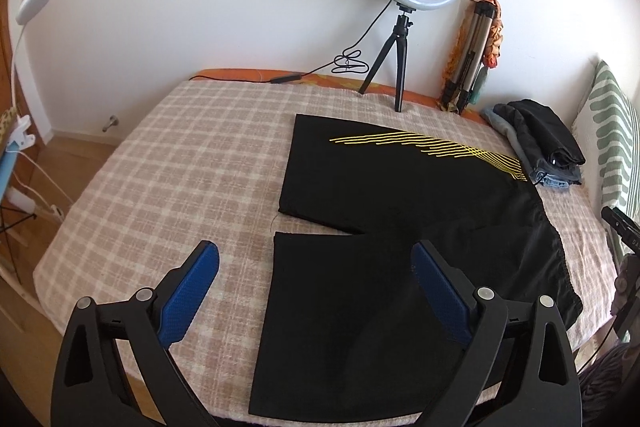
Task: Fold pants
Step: 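Grasp the waistband edge of the black shorts with the right gripper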
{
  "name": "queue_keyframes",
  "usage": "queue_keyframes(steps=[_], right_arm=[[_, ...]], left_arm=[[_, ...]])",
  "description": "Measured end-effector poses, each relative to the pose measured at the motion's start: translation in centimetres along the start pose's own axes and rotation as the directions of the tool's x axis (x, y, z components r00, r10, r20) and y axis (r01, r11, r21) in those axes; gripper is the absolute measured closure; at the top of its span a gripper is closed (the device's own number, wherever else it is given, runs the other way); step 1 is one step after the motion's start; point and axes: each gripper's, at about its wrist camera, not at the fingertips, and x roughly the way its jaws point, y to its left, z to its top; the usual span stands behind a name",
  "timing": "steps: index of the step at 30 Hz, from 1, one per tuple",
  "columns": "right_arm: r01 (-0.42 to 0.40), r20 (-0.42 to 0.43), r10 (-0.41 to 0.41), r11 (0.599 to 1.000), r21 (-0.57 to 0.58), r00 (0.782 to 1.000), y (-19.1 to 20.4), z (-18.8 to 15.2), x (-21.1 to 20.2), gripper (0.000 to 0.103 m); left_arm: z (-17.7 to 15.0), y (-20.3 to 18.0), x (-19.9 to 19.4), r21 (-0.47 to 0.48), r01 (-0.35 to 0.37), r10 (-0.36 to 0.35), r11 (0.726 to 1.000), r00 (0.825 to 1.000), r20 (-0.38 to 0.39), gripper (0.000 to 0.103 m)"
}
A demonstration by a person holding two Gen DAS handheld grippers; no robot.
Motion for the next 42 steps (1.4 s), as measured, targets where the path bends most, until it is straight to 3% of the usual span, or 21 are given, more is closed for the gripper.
queue_keyframes(steps=[3,9,14,16,21,26,35,40,42], right_arm=[[-0.079,-0.01,0.079,0.996,-0.031,0.997,0.6,1.4,1.1,0.003],[-0.144,-0.022,0.143,0.952,-0.269,0.989,2.8,4.5,4.8,0.009],[-0.264,-0.167,0.214,0.885,-0.383,0.962,3.0,7.5,10.3,0.025],[-0.298,-0.228,0.22,0.864,-0.406,0.948,2.8,8.5,12.9,0.027],[-0.347,-0.348,0.217,0.859,-0.376,0.912,1.9,10.3,19.8,0.035],[-0.386,-0.438,0.218,0.856,-0.344,0.872,1.6,10.4,25.1,0.036],[-0.425,-0.523,0.202,0.834,-0.351,0.828,2.0,9.8,29.8,0.035],[-0.454,-0.568,0.2,0.82,-0.349,0.798,2.0,9.0,31.1,0.035],[-0.463,-0.567,0.207,0.813,-0.354,0.797,2.0,8.9,31.0,0.032]], left_arm=[[2.2,0.5,1.2,0.024,0.01,-0.01,1.0,1.0,-0.016,0.014],[6.4,1.0,5.1,0.07,0.053,-0.049,0.996,0.997,-0.062,0.018],[8.7,1.8,10.4,-0.003,0.137,-0.136,0.991,0.981,-0.137,0.023],[9.5,1.7,12.4,-0.019,0.167,-0.168,0.986,0.973,-0.159,0.024],[11.5,1.5,17.4,-0.013,0.16,-0.16,0.987,0.968,-0.194,0.024],[13.0,2.5,21.7,-0.048,0.187,-0.193,0.981,0.955,-0.225,0.024],[13.6,4.2,27.2,-0.113,0.165,-0.191,0.98,0.944,-0.27,0.024],[13.8,3.4,28.3,-0.054,0.137,-0.147,0.989,0.952,-0.27,0.024],[14.0,2.9,28.5,-0.035,0.125,-0.13,0.991,0.954,-0.27,0.024]])
